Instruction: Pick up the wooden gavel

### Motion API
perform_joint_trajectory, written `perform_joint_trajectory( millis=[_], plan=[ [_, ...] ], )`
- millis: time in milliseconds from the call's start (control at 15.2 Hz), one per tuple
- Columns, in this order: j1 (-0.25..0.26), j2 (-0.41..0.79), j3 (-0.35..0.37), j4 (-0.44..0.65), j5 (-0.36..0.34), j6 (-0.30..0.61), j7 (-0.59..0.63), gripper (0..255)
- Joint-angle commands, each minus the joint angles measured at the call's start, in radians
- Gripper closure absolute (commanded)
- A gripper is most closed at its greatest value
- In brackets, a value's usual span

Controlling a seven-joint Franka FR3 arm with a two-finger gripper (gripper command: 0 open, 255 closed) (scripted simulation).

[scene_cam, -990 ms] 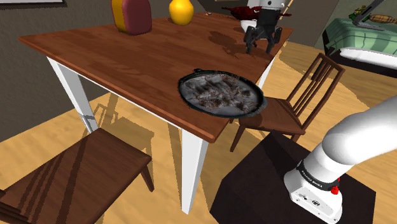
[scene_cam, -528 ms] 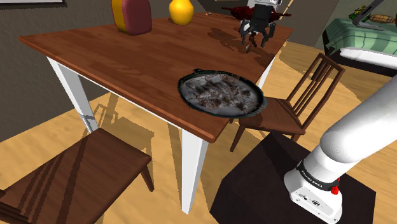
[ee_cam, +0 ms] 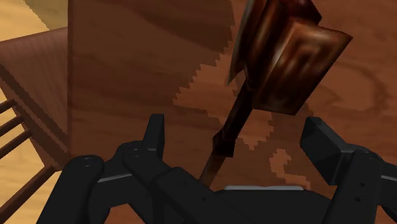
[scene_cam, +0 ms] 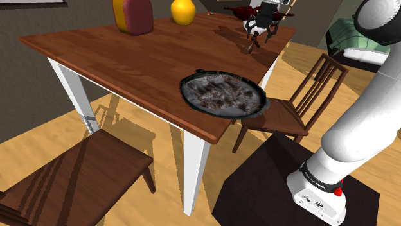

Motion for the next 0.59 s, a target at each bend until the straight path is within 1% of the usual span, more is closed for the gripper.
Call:
perform_joint_trajectory(
  millis=[0,462,528],
  plan=[
    [-0.012,0.032,-0.011,0.042,0.010,-0.005,0.025,0],
    [-0.009,0.012,-0.010,-0.087,0.008,0.104,0.018,0],
    [-0.009,0.012,-0.010,-0.088,0.008,0.104,0.018,0]
  ],
)
